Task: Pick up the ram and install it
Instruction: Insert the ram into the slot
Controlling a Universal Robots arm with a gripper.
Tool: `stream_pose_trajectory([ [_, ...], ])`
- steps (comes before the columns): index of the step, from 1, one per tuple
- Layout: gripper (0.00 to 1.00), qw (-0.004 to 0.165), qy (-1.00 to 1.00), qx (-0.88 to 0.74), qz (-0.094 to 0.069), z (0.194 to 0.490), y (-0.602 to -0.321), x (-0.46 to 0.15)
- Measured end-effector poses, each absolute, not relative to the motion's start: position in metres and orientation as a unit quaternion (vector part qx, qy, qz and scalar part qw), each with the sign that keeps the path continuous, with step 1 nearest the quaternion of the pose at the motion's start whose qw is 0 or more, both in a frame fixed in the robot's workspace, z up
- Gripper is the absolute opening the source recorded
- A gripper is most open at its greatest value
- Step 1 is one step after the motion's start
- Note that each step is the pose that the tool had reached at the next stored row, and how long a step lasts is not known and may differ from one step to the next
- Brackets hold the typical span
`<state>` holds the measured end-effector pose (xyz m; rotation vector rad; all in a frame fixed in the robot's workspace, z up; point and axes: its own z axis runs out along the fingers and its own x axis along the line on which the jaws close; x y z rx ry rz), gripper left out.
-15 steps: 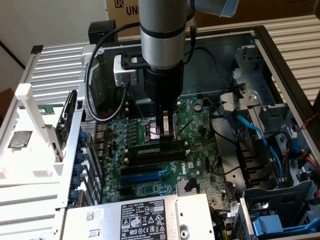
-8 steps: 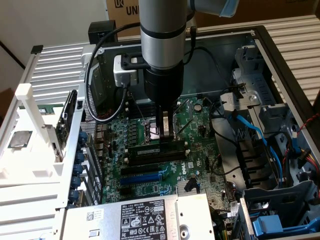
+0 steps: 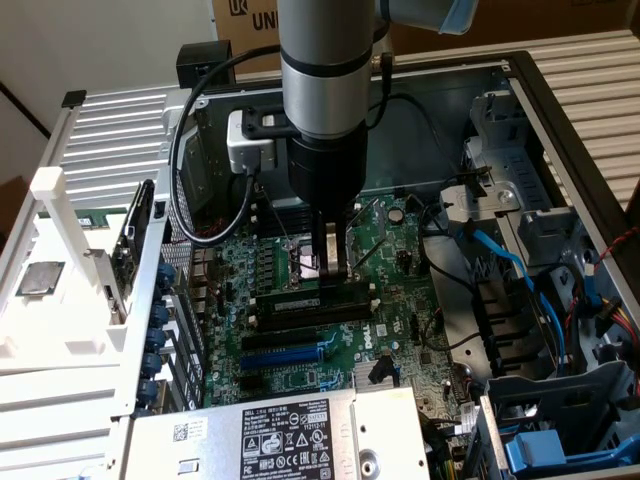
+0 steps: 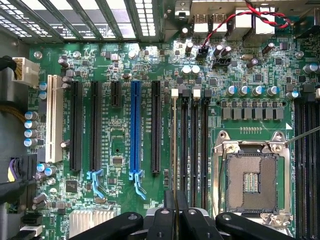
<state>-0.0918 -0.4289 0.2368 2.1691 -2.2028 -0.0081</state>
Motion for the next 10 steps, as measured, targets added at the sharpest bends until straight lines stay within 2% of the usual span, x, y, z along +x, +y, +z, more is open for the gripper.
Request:
stream_pose_trajectory([
  [10, 0.12, 0.025, -0.712, 0.702, -0.003, 0.2366, -0.4278, -0.0917],
])
